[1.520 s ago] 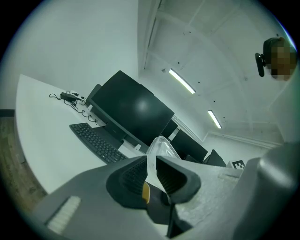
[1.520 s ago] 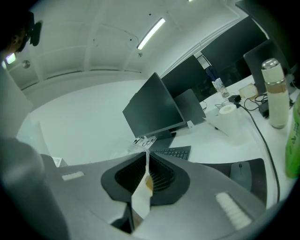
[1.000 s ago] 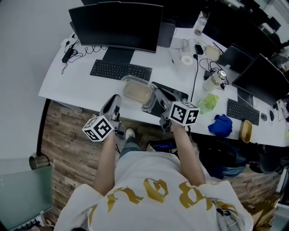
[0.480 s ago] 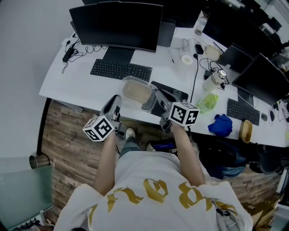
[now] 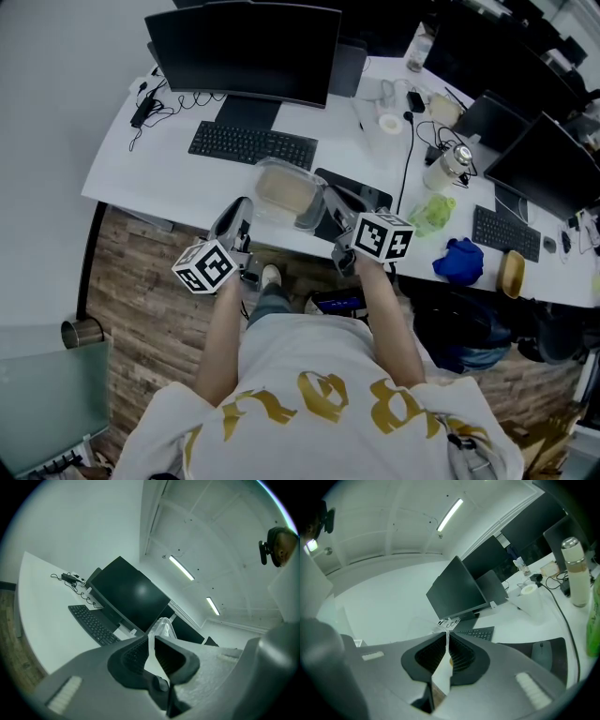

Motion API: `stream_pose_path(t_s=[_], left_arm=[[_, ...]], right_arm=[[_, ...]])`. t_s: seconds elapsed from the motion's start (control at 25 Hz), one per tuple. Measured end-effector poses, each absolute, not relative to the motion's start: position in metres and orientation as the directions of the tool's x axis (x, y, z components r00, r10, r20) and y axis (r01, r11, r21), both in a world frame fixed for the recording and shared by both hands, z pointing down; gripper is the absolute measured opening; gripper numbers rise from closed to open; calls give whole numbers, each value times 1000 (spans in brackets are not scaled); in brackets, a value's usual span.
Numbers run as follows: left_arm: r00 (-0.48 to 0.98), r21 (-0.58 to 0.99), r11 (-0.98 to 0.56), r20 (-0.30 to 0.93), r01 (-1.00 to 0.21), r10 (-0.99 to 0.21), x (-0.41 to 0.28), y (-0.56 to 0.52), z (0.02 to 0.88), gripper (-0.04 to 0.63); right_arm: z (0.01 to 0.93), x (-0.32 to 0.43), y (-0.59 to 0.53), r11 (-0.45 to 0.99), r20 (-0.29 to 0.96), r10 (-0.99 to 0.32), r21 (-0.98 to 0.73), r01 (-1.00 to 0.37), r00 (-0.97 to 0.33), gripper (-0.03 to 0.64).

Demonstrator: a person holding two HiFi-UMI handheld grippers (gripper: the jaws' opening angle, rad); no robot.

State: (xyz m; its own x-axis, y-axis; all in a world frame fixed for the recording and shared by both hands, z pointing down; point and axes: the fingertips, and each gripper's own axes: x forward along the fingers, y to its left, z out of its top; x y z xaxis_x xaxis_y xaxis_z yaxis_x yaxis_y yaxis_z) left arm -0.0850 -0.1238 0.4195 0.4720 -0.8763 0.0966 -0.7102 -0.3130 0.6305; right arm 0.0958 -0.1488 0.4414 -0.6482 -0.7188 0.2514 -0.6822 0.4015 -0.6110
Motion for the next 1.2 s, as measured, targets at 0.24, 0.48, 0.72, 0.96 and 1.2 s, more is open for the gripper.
stream_pose_path(t_s=[0.24, 0.48, 0.72, 0.96, 1.2], left_arm=[[470, 634, -311, 94, -708, -878, -87, -124, 419, 33], [469, 636, -308, 96, -708, -878, -87, -124, 421, 32], [464, 643, -300, 96, -704, -881, -89, -124, 422, 33], [463, 647, -296, 101, -703, -881, -89, -123, 424, 32], [463, 649, -294, 102, -702, -880, -90, -125, 425, 33]], right_arm=[[441, 93, -149, 407, 254, -716, -605, -684, -650, 43], [443, 93, -149, 405, 256, -715, -607, -683, -651, 43], [447, 91, -149, 403, 262, -708, -612, -681, -655, 43], [446, 91, -149, 404, 260, -709, -613, -679, -656, 43], [447, 91, -151, 401, 263, -709, -614, -680, -655, 43]])
